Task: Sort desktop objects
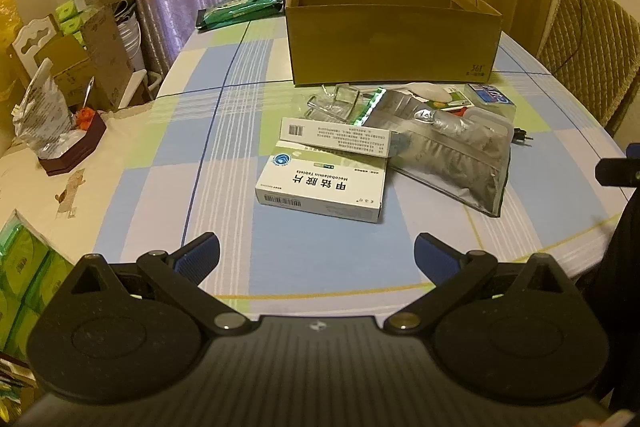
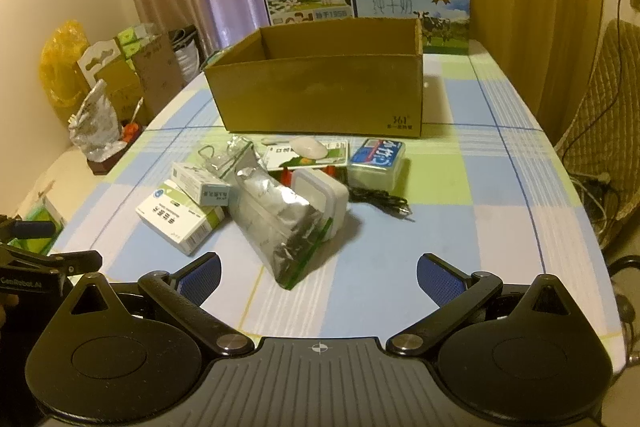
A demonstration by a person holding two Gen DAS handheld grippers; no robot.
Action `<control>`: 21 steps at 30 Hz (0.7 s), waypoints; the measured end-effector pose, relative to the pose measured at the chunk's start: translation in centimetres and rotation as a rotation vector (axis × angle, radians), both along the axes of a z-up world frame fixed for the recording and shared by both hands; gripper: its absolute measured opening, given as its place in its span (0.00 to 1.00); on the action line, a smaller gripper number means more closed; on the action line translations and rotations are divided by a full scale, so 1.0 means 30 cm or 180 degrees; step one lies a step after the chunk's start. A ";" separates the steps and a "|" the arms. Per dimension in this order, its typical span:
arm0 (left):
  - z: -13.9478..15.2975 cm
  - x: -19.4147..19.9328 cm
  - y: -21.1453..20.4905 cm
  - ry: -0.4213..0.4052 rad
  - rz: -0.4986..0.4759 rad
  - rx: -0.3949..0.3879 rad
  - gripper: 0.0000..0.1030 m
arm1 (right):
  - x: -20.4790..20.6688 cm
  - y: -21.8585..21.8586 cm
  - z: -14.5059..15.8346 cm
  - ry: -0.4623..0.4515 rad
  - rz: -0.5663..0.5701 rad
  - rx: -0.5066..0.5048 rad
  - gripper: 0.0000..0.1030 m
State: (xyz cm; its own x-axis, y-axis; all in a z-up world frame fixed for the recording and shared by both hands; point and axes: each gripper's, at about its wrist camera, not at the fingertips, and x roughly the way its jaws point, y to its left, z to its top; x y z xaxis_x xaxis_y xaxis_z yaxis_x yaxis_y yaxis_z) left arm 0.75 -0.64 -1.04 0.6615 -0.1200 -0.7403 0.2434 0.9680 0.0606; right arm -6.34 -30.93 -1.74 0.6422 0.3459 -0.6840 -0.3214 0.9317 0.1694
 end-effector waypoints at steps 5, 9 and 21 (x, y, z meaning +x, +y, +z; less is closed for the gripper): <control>0.009 0.017 0.013 0.0015 0.0007 -0.0044 0.99 | 0.026 0.004 0.008 0.0034 0.0012 0.0027 0.98; 0.017 0.026 0.025 0.0009 0.0002 -0.0048 0.99 | 0.034 0.012 0.008 0.0041 0.0015 0.0017 0.98; 0.031 0.055 0.048 -0.0051 -0.0112 0.0044 0.99 | 0.053 -0.007 0.029 -0.0026 -0.0133 0.0179 0.98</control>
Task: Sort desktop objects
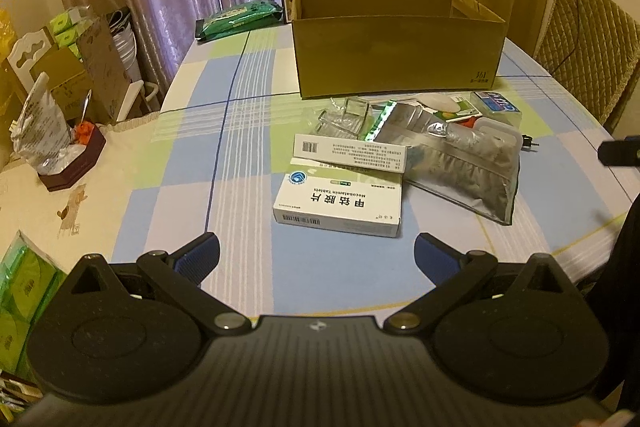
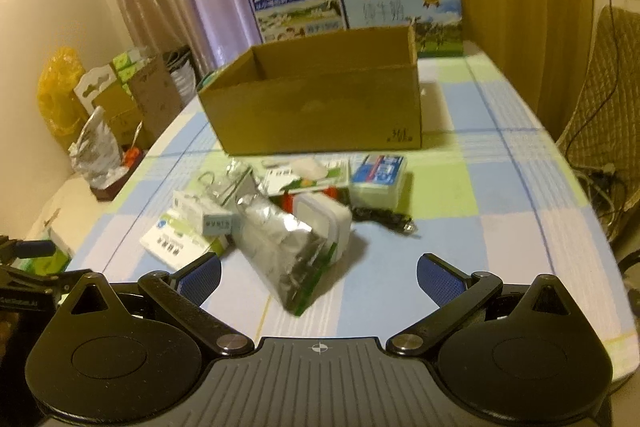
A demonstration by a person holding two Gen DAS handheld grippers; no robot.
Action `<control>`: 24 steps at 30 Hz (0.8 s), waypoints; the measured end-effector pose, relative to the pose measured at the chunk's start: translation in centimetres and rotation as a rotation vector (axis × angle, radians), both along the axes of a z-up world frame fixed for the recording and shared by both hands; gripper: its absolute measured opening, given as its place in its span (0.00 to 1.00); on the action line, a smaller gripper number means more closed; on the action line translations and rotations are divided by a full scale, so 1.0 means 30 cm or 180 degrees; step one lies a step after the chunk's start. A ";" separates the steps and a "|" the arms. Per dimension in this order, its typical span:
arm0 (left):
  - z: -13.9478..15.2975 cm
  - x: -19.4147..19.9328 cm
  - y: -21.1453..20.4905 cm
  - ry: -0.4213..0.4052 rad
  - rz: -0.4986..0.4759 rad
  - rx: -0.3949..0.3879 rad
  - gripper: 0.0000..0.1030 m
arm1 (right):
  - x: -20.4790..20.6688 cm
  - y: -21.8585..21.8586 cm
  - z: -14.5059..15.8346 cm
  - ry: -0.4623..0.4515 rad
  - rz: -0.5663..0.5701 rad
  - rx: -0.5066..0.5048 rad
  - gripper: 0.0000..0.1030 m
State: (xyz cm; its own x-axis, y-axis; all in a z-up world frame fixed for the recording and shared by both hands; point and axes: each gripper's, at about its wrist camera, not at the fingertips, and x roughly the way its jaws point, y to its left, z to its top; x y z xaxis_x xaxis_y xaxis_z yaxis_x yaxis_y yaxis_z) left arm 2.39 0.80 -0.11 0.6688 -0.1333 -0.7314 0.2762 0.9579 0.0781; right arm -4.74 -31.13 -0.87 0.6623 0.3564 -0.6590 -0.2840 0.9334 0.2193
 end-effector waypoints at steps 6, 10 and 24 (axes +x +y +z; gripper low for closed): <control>0.004 0.028 0.005 -0.0019 -0.0079 0.0024 0.99 | -0.001 0.035 0.024 -0.0153 0.0066 -0.0280 0.98; 0.008 0.059 0.012 -0.0025 -0.0151 0.0011 0.99 | 0.000 0.052 0.031 -0.0302 0.0144 -0.0214 0.98; -0.053 0.270 -0.037 0.0398 -0.0853 0.0261 0.99 | 0.107 0.308 -0.070 -0.0234 0.1144 -0.1046 0.98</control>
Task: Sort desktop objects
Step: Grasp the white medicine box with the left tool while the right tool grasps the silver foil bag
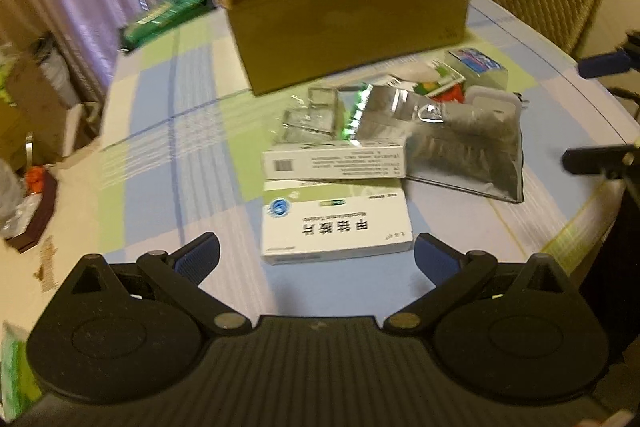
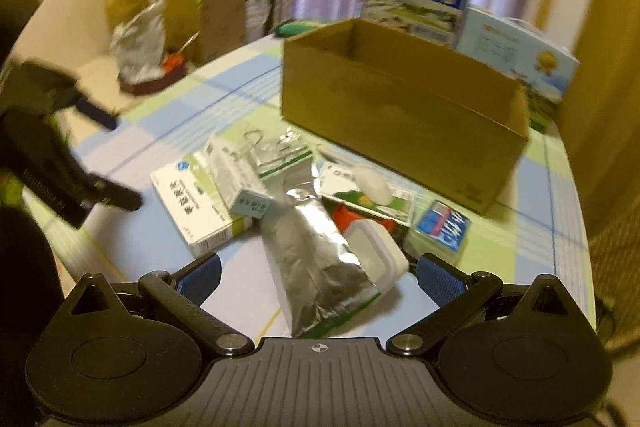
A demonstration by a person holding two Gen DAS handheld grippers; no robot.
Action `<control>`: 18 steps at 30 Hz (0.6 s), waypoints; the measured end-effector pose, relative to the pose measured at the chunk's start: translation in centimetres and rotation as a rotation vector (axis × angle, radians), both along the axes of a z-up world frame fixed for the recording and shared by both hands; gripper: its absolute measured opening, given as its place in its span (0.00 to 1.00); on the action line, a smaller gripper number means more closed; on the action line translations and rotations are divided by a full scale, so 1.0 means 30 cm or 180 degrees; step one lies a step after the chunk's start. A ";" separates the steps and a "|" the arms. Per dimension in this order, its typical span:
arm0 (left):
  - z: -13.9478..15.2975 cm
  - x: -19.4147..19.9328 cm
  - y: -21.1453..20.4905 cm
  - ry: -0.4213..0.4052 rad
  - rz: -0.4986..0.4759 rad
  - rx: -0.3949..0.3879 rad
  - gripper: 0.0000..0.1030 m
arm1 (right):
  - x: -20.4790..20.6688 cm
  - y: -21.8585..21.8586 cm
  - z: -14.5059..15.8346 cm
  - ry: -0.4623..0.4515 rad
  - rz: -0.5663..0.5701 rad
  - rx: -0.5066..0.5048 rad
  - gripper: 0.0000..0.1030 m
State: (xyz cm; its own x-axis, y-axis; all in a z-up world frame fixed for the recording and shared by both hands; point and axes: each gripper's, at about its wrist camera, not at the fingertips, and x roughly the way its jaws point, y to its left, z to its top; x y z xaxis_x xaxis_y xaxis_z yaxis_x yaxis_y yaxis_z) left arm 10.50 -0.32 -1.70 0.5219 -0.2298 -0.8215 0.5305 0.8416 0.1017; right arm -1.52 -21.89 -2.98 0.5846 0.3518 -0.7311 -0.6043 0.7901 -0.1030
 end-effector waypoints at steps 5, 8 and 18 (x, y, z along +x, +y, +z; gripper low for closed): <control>-0.041 0.078 -0.027 0.0019 -0.0491 0.0088 0.99 | 0.051 0.047 -0.051 0.0099 0.0344 -0.0212 0.98; -0.077 0.109 -0.045 -0.0006 -0.0852 0.0379 0.99 | 0.081 0.065 -0.074 0.0135 0.0493 -0.0345 0.98; -0.126 0.152 -0.102 -0.0356 -0.2187 0.0892 0.86 | 0.139 0.133 -0.146 0.0196 0.1075 -0.0778 0.86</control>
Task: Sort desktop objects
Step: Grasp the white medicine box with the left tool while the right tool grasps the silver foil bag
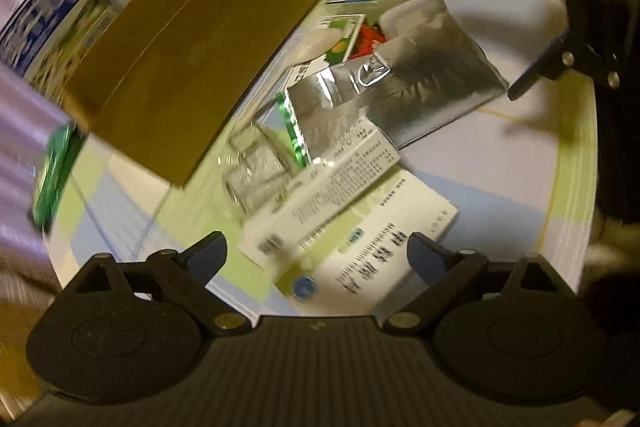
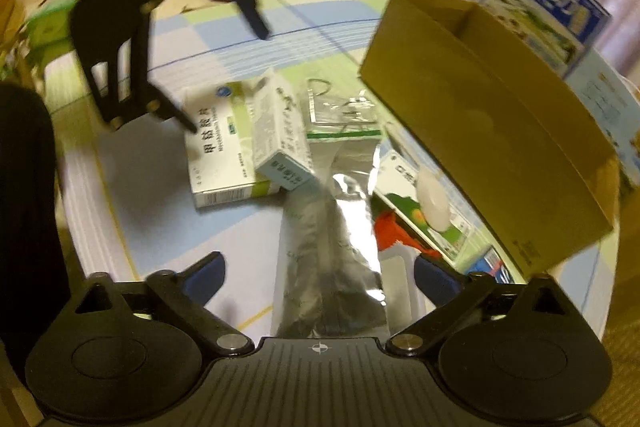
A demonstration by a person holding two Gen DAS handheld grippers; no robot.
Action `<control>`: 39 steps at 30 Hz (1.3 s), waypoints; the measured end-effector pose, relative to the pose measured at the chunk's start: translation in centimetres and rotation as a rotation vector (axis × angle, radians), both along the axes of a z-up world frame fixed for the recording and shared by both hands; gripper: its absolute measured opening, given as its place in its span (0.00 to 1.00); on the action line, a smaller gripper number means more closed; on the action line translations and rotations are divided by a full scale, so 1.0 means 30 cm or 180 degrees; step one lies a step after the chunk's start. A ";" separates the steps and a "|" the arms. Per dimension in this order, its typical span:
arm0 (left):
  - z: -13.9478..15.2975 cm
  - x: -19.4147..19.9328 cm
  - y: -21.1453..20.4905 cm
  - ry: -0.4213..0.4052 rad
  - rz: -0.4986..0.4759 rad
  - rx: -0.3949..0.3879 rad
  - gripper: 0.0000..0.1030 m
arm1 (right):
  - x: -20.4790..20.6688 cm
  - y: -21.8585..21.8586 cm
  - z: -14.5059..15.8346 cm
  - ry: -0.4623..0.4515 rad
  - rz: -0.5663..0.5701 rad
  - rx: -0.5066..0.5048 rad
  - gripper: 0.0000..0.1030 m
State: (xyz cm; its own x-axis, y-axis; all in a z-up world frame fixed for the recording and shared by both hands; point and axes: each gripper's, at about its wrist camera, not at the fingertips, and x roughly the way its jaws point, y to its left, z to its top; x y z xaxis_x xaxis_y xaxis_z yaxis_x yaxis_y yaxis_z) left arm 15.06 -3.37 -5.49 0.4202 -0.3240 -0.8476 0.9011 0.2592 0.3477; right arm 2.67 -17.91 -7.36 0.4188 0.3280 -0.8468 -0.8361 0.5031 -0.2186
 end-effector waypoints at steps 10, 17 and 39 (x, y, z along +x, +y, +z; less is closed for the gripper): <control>-0.036 0.081 -0.091 0.0067 -0.0845 0.0284 0.74 | 0.077 0.032 -0.045 0.0208 0.0093 -0.0122 0.69; -0.075 0.138 -0.139 0.0221 -0.0998 0.0350 0.64 | 0.098 0.051 -0.095 0.0137 0.0048 -0.0223 0.69; -0.085 0.258 -0.212 0.1015 -0.1400 0.0682 0.48 | 0.224 0.064 -0.148 0.0407 -0.0076 -0.0190 0.53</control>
State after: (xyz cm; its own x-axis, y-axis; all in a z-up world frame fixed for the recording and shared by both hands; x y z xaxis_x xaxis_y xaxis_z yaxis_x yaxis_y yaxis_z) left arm 22.81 -9.72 -8.05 -0.0015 -0.2175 -0.9761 0.9769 -0.2091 0.0451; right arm 9.37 -16.00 -11.80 0.3134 0.2668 -0.9114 -0.8470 0.5125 -0.1412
